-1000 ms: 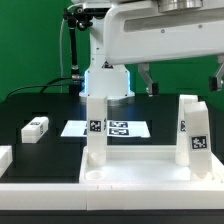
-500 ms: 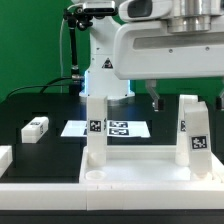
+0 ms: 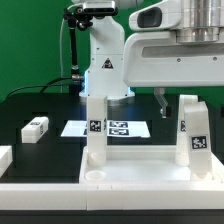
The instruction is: Assemble desk
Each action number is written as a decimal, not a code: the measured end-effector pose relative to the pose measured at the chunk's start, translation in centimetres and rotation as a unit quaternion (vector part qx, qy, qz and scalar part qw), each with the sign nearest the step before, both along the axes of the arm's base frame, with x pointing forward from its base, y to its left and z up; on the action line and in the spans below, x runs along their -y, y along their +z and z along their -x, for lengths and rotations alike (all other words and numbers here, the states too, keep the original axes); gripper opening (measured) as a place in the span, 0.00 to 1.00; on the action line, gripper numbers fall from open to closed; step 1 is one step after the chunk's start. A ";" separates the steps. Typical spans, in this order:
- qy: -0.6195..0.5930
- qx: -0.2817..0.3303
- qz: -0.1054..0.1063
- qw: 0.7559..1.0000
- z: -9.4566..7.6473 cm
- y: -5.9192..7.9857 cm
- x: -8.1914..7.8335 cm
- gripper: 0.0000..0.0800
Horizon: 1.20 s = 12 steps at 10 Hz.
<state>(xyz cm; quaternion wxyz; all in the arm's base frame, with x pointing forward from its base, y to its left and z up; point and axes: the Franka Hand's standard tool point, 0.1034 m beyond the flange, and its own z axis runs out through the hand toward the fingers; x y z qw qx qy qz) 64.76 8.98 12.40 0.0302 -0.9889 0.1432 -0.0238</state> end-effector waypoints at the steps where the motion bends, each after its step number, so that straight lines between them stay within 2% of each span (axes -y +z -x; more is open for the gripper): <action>1: -0.009 -0.001 0.000 1.000 0.0 0.0 0.0 0.70; 2: -0.010 0.000 0.000 1.000 0.0 0.0 0.1 0.40; 3: -0.011 0.001 0.000 1.000 -0.1 0.0 0.1 0.37; 7: -0.160 -0.008 -0.009 0.987 0.0 0.0 0.0 0.36; 9: -0.293 -0.003 -0.015 0.956 -0.3 -0.2 -1.1 0.36; 10: -0.347 -0.005 -0.017 0.938 -0.2 -0.2 -1.0 0.36; 12: -0.457 -0.011 -0.021 0.889 0.0 -0.2 -1.4 0.37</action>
Offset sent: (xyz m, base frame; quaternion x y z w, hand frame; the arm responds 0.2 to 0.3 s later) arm 0.0000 0.0000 0.0000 0.0000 0.0000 0.1938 0.9810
